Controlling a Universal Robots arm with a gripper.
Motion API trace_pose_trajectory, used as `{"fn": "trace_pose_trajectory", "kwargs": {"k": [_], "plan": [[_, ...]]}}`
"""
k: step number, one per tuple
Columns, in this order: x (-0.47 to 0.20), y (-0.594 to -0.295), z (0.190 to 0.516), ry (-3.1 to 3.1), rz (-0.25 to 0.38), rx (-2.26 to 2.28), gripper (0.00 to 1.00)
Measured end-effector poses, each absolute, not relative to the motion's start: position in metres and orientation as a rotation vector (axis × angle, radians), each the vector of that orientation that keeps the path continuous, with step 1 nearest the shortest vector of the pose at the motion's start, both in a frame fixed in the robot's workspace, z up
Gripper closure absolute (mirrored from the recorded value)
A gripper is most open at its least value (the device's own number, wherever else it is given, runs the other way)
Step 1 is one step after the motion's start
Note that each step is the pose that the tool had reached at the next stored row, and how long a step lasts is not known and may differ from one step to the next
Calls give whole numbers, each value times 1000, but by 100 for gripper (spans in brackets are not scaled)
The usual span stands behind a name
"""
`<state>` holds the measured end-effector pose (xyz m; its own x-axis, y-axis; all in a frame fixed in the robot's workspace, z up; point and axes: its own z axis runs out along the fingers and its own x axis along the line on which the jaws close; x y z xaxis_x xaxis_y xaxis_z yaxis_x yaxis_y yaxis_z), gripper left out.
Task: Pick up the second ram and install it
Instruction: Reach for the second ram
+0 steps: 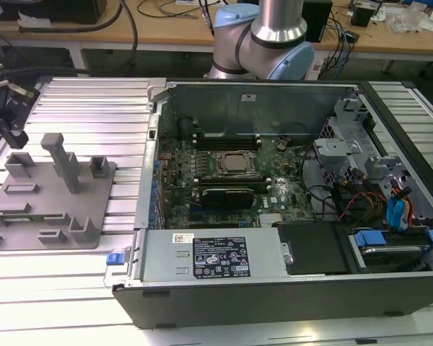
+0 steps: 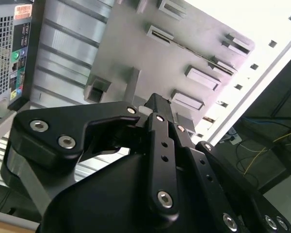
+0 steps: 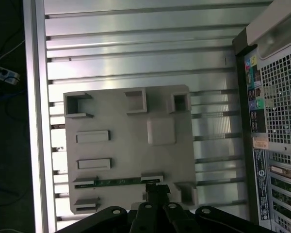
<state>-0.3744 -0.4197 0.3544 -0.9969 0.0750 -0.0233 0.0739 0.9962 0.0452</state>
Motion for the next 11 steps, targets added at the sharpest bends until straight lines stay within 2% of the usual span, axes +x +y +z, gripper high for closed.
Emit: {"fn": "trace_pose_trajectory", "kwargs": {"k": [11], "plan": [[-401, -421, 337, 3114, 69, 116, 92]]}}
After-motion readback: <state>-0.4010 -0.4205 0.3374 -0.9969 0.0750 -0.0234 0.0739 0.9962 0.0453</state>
